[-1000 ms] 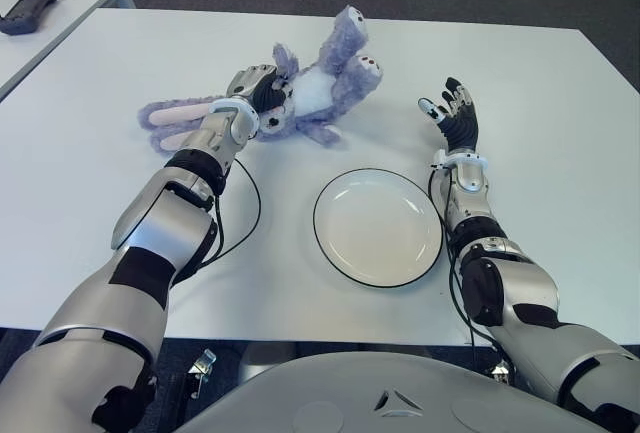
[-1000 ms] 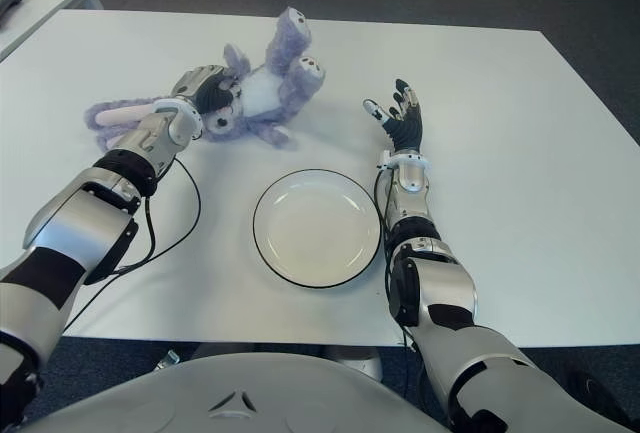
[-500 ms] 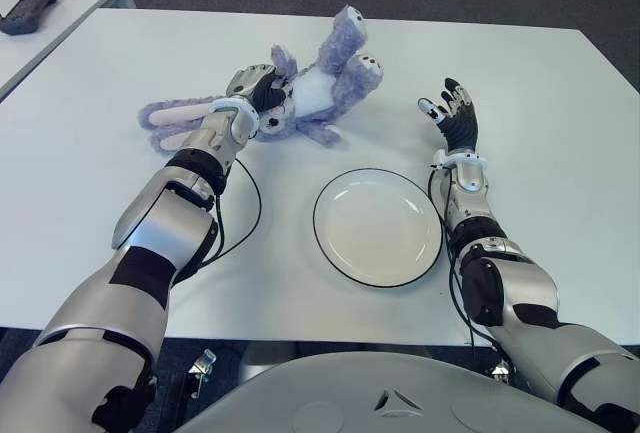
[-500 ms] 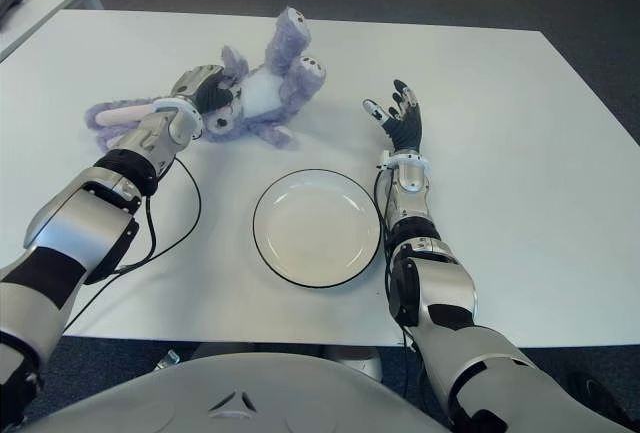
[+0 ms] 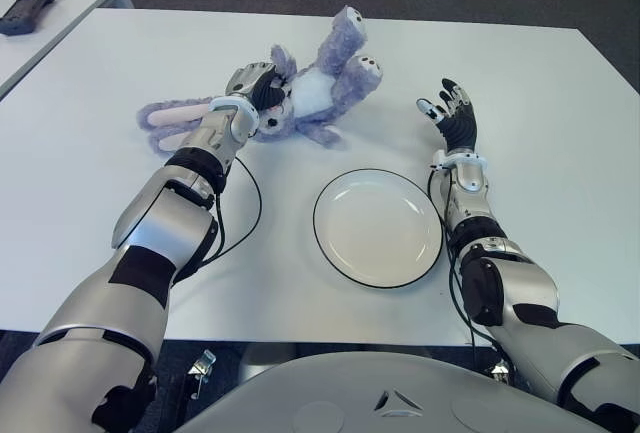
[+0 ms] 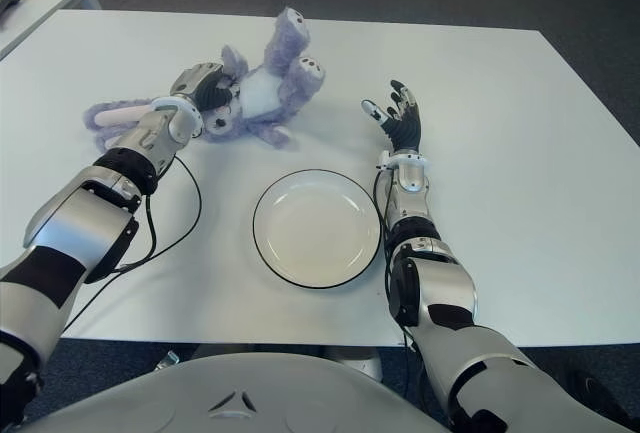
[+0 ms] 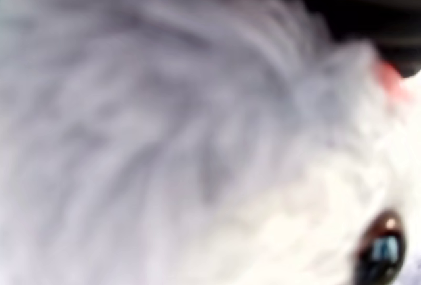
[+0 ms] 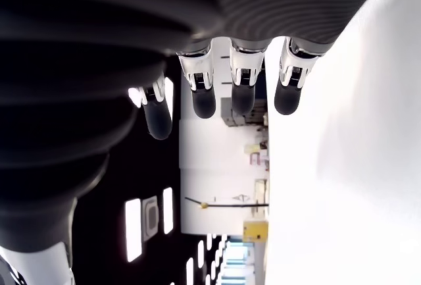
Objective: Put the doll into the plate.
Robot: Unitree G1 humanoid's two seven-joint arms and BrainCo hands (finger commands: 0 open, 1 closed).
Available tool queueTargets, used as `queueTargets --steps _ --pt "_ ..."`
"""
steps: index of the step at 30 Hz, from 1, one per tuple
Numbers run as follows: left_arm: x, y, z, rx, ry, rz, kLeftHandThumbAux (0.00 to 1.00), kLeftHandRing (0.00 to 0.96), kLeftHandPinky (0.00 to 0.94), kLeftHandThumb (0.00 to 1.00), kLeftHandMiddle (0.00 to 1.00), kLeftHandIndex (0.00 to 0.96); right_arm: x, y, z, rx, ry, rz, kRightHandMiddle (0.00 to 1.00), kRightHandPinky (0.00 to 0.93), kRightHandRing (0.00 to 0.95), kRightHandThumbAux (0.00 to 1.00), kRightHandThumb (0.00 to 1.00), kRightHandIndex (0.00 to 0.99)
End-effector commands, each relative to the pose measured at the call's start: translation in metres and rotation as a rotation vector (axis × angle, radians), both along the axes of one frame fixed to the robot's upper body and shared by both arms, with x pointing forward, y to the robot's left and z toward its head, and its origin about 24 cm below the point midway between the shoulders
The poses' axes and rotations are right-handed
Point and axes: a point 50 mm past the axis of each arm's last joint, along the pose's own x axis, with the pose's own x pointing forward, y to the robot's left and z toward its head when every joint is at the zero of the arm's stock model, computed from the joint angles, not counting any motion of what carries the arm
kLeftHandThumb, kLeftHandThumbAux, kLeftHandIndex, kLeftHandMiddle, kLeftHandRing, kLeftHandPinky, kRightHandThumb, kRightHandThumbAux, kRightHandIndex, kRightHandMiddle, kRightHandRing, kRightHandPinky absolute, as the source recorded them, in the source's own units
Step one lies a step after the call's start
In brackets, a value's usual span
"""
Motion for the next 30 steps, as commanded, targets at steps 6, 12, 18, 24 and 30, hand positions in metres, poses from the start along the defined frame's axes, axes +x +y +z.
queueTargets --steps 6,12,18,24,30 --pt "-0.0459 0.0284 -0.0860 0.091 0.347 0.104 0.436 0.273 0.347 0.755 0.328 0.686 -0.1444 0.0022 -0.1496 0.187 0.576 -0.136 0.067 0.035 0.039 0.709 0.000 0.143" --pt "-0.0465 0.0284 -0.0867 0.065 0.348 0.114 0.486 0.430 0.512 0.790 0.419 0.686 -0.1443 0.0028 -0.1499 0.193 0.580 -0.139 0.064 0.036 0.036 0.715 0.000 0.140" --pt "-0.0470 0.0284 -0.0875 0.038 0.346 0.130 0.608 0.681 0.711 0.952 0.501 0.675 -0.1441 0.0031 -0.1499 0.193 0.580 -0.141 0.065 0.037 0.035 0.717 0.000 0.152" --pt "-0.0469 0.0286 -0.0875 0.025 0.330 0.153 0.610 0.746 0.766 0.954 0.501 0.684 -0.1439 0.0036 -0.1498 0.193 0.579 -0.143 0.064 0.038 0.035 0.711 0.000 0.152" --pt "-0.0462 0.0279 -0.0865 0.009 0.315 0.166 0.612 0.777 0.783 0.956 0.500 0.696 -0.1438 0.0035 -0.1498 0.202 0.578 -0.146 0.068 0.040 0.038 0.718 0.000 0.157"
